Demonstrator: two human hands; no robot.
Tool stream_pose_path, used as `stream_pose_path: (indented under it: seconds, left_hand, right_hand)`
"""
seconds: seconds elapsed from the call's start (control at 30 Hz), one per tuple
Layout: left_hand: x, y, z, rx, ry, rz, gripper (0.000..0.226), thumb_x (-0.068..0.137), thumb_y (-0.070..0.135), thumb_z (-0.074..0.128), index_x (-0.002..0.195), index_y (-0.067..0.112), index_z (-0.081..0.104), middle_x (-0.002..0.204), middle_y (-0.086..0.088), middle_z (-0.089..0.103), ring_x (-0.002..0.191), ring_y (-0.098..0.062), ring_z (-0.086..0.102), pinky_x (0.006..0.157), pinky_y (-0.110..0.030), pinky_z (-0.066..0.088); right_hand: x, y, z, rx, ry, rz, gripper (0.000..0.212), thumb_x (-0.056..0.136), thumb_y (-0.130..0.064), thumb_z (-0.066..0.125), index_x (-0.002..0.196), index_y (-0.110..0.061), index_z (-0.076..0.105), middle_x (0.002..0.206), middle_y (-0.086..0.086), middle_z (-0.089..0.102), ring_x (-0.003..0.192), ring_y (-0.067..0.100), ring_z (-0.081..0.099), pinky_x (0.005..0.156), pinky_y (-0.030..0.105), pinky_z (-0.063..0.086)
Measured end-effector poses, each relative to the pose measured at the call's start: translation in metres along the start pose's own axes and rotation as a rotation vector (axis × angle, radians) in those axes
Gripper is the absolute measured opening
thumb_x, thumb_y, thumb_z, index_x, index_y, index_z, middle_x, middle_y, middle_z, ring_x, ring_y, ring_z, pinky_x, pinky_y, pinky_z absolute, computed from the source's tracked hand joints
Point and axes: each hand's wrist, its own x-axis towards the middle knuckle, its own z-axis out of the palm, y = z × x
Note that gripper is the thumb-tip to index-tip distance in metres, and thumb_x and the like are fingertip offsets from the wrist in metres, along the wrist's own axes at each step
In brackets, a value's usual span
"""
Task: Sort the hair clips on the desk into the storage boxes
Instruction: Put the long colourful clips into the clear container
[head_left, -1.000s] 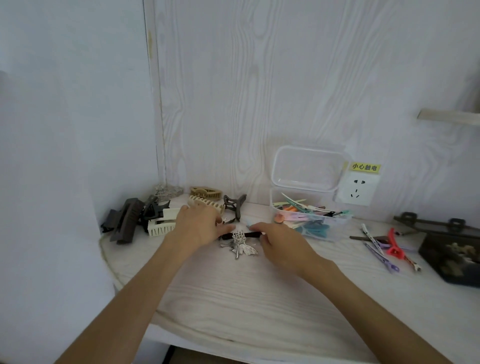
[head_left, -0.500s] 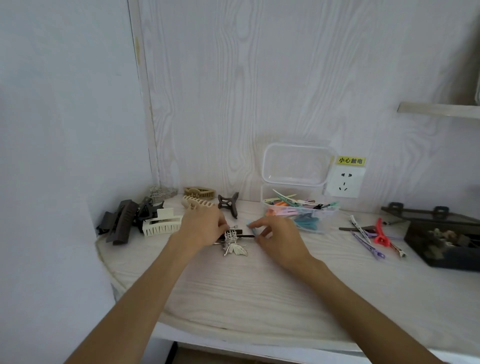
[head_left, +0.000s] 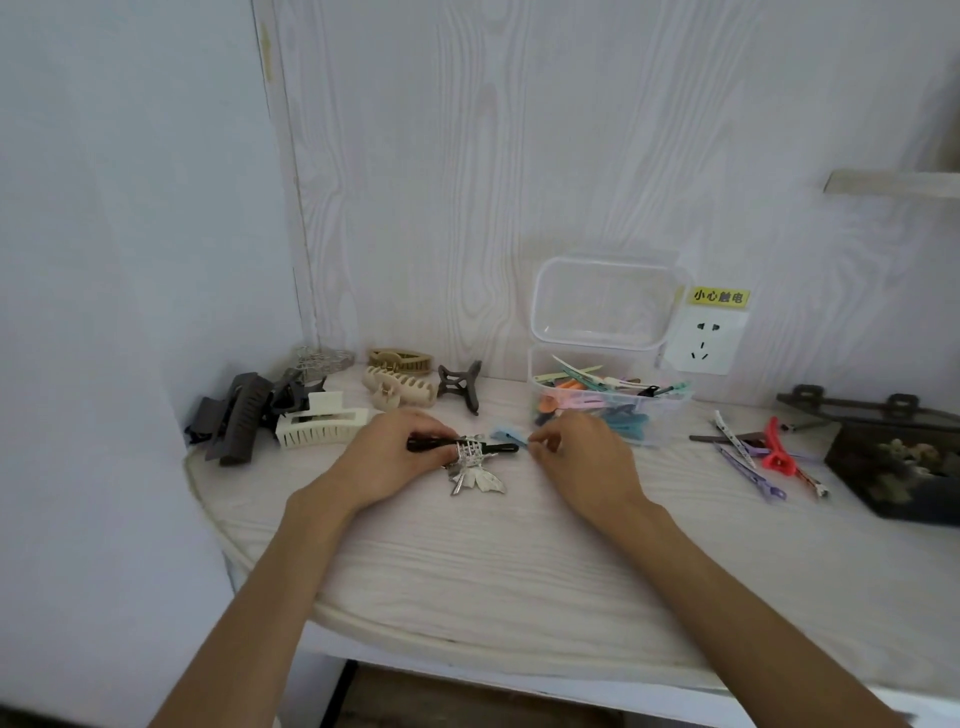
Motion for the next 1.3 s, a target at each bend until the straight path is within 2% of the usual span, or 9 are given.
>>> stream_pose_path:
  seconds: [0.17,0.4,0.57,0.63,0.73,0.8,1.03,1.17,1.3]
  left_hand:
    - [0.001,0.007,-0.003,0.043,0.067,-0.049,0.020,0.078,0.031,0.073,0.097,0.031,0.073,0.095,0.014,0.073,0.090,0.000,0.064,0.086,-0.024,0.050]
    - [0.039,0.028,-0.015,0.374,-0.320,-0.157,0.033,0.085,0.023,0.065,0.116,0.012,0.065,0.108,-0.005,0.069,0.098,-0.020,0.063,0.085,-0.027,0.048]
    - [0.050,0.036,-0.021,0.538,-0.445,-0.185,0.036,0.090,0.038,0.055,0.095,0.004,0.069,0.064,0.001,0.052,0.074,-0.021,0.048,0.068,-0.027,0.033]
    - [0.048,0.039,-0.019,0.649,-0.414,-0.150,0.035,0.092,0.039,0.052,0.079,0.008,0.061,0.065,-0.002,0.053,0.076,-0.024,0.051,0.068,-0.029,0.033]
    - [0.041,0.035,-0.017,0.797,-0.260,-0.070,0.032,0.090,0.041,0.054,0.096,0.011,0.064,0.100,-0.007,0.066,0.099,-0.029,0.060,0.085,-0.037,0.041]
    - [0.036,0.029,-0.018,0.816,-0.169,0.008,0.035,0.089,0.044,0.055,0.104,0.014,0.064,0.107,-0.006,0.067,0.103,-0.026,0.060,0.091,-0.039,0.042]
    - [0.024,0.031,-0.036,0.525,-0.040,0.120,0.025,0.088,0.047,0.053,0.081,0.023,0.056,0.075,0.003,0.061,0.075,-0.020,0.057,0.061,-0.030,0.036]
    - [0.041,0.066,-0.053,0.343,0.269,0.138,0.026,0.089,0.043,0.056,0.097,0.019,0.064,0.086,0.004,0.064,0.078,-0.016,0.056,0.069,-0.031,0.043]
    - [0.074,0.102,-0.036,0.289,0.313,0.220,0.027,0.089,0.042,0.056,0.098,0.019,0.065,0.089,0.003,0.065,0.084,-0.017,0.058,0.071,-0.031,0.043]
  right_hand:
    - [-0.001,0.001,-0.001,0.072,0.014,0.019,0.012,0.085,-0.024,0.059,0.094,-0.023,0.067,0.097,-0.003,0.069,0.093,0.016,0.062,0.077,0.031,0.050]
    - [-0.004,0.007,-0.009,0.157,0.081,0.017,0.012,0.085,-0.023,0.061,0.095,-0.023,0.066,0.093,-0.007,0.067,0.085,0.012,0.058,0.073,0.029,0.047]
    - [-0.002,0.009,-0.010,0.199,0.089,0.030,0.010,0.084,-0.025,0.062,0.094,-0.025,0.067,0.089,-0.010,0.066,0.079,0.008,0.055,0.072,0.027,0.047]
    - [-0.002,0.009,-0.011,0.229,0.097,0.022,0.008,0.084,-0.025,0.063,0.091,-0.027,0.066,0.087,-0.011,0.066,0.078,0.008,0.057,0.073,0.029,0.049]
    - [-0.002,0.007,-0.014,0.284,0.130,-0.003,0.007,0.082,-0.022,0.063,0.088,-0.026,0.066,0.086,-0.012,0.067,0.079,0.009,0.059,0.075,0.029,0.051]
    - [-0.003,0.006,-0.018,0.330,0.149,-0.001,0.007,0.083,-0.021,0.064,0.089,-0.024,0.067,0.083,-0.014,0.066,0.076,0.008,0.059,0.072,0.025,0.049]
    - [0.002,0.020,-0.048,0.441,0.281,-0.016,0.006,0.082,-0.022,0.066,0.087,-0.023,0.069,0.077,-0.012,0.067,0.071,0.005,0.059,0.065,0.021,0.044]
    - [0.016,0.045,-0.077,0.314,0.402,0.020,0.008,0.084,-0.022,0.065,0.089,-0.024,0.070,0.086,-0.009,0.070,0.080,0.006,0.061,0.071,0.022,0.046]
    - [0.041,0.068,-0.078,0.100,0.153,-0.002,0.021,0.090,-0.021,0.056,0.105,-0.023,0.070,0.108,-0.005,0.071,0.101,0.012,0.061,0.087,0.028,0.047]
